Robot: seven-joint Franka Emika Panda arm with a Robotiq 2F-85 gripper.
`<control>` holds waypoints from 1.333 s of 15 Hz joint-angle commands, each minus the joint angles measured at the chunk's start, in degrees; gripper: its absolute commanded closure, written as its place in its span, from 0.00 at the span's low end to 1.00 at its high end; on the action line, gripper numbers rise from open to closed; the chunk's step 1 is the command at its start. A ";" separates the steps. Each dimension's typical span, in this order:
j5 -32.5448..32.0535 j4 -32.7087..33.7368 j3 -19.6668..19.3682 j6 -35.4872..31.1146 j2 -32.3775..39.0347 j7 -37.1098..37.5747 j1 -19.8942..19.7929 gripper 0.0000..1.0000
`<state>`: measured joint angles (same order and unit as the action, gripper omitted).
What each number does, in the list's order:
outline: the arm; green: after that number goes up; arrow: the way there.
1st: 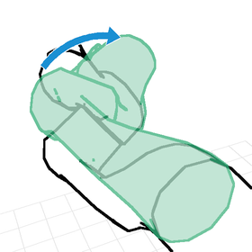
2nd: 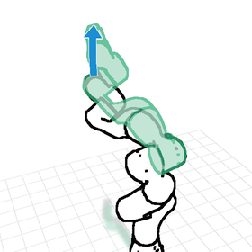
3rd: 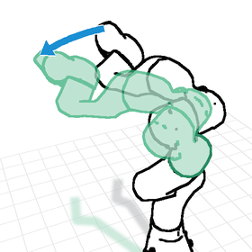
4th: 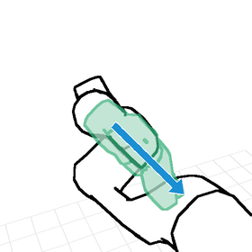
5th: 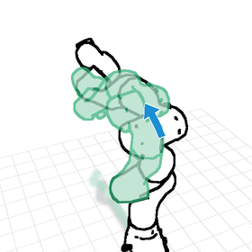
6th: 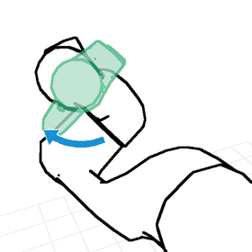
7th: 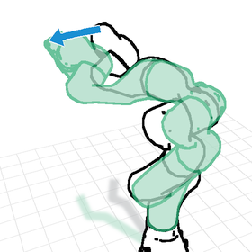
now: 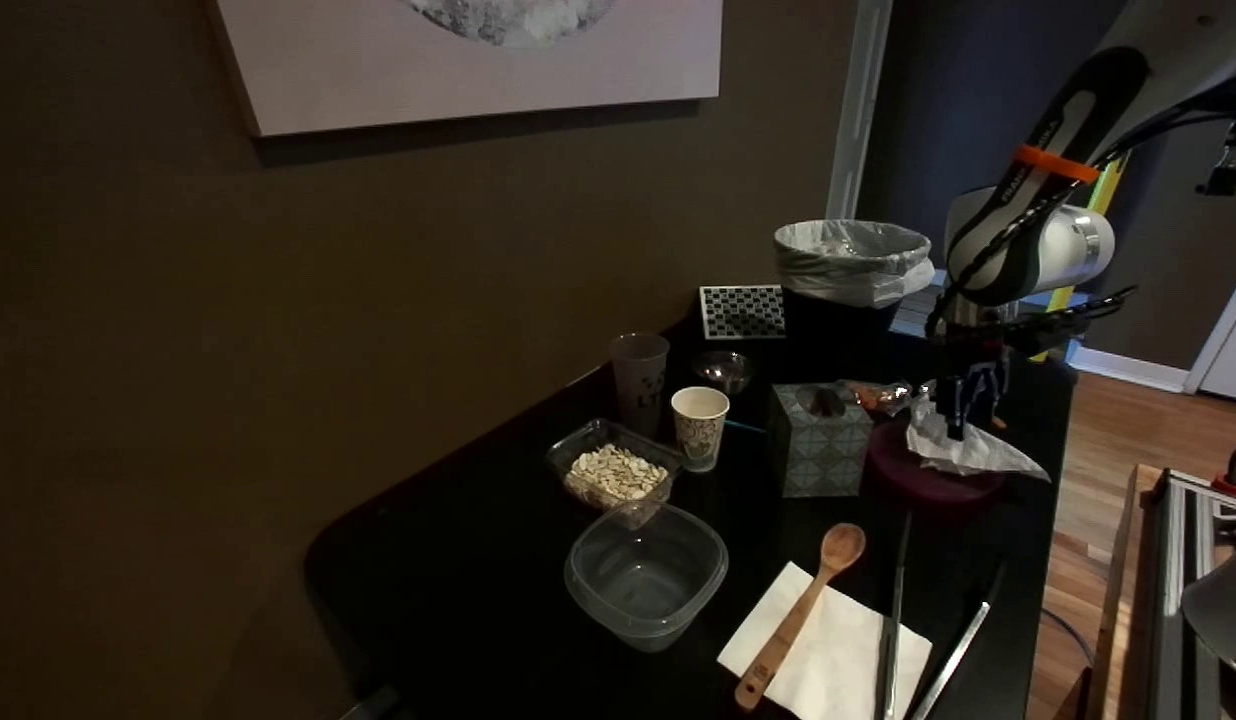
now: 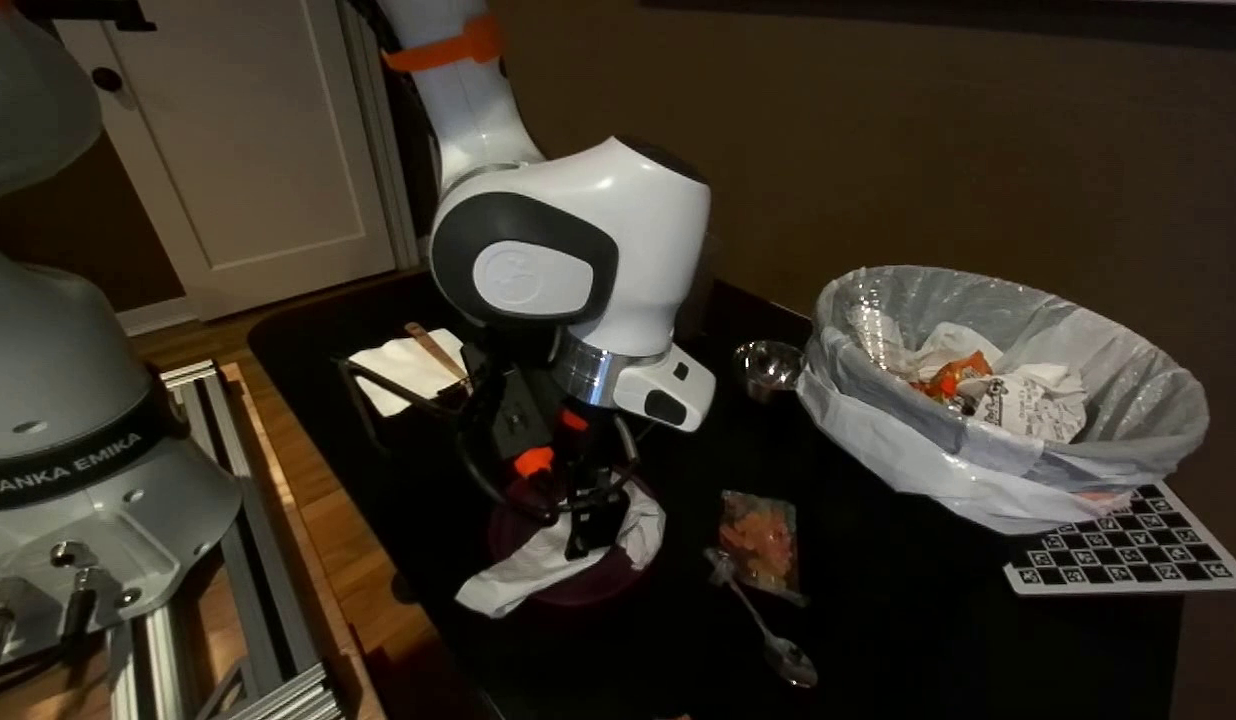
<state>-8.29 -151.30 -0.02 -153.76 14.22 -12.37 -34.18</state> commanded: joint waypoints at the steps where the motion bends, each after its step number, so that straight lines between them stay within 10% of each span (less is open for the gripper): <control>1: -1.12 0.35 -7.80 -5.45 2.96 3.60 9.05 0.43; 7: 0.13 -0.25 -13.00 -16.82 7.30 4.75 15.76 0.32; 15: 1.72 -0.62 -11.44 -23.00 10.96 3.44 15.86 0.96; 20: 3.06 -1.03 -5.78 -19.86 9.33 0.79 11.19 1.00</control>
<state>-7.23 -151.69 -9.14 -174.93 24.40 -9.11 -20.17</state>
